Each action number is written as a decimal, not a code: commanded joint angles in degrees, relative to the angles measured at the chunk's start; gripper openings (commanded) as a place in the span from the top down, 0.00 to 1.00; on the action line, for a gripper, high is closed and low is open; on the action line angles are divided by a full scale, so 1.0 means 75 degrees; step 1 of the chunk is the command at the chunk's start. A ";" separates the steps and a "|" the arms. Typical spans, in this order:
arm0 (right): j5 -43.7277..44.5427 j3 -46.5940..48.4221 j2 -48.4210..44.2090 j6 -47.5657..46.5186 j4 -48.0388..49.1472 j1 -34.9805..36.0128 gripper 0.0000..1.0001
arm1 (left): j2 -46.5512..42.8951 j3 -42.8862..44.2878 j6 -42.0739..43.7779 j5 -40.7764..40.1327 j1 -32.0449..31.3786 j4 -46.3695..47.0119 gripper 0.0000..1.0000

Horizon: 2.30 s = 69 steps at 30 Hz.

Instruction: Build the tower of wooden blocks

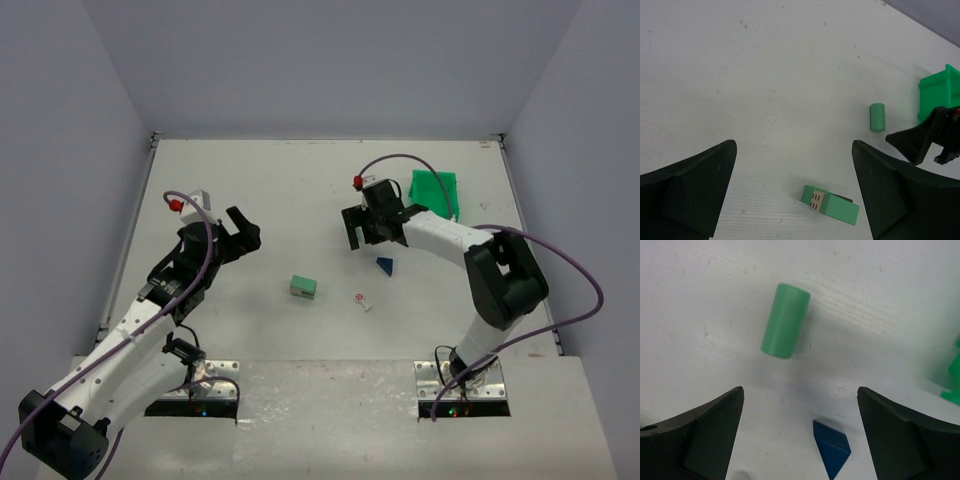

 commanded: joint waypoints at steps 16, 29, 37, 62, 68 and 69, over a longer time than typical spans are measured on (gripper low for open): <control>-0.0218 0.1802 0.2030 0.0326 -0.0138 -0.0028 0.27 | 0.0051 0.0281 -0.0019 -0.0329 -0.0077 0.0143 0.00; -0.1006 0.0727 0.1133 -0.0244 0.0846 -0.0021 0.90 | 0.0119 0.0378 0.0059 0.0623 -0.0082 0.0333 0.00; -0.3213 -0.1827 -0.1594 -0.1594 0.3485 0.0047 0.95 | 0.0612 0.0156 0.0145 0.4185 -0.0102 0.1717 0.00; -0.5286 -0.3950 -0.4292 -0.2016 0.5567 0.1519 0.93 | 0.1279 0.0197 -0.0209 0.3398 -0.2192 0.2597 0.26; -0.5349 -0.3964 -0.4245 -0.2038 0.5544 0.1531 0.92 | 0.1471 0.0179 -0.0229 0.3733 -0.2198 0.2760 0.36; -0.5347 -0.3964 -0.4238 -0.2039 0.5558 0.1531 0.92 | 0.1501 0.0185 -0.0240 0.3738 -0.2205 0.2779 0.37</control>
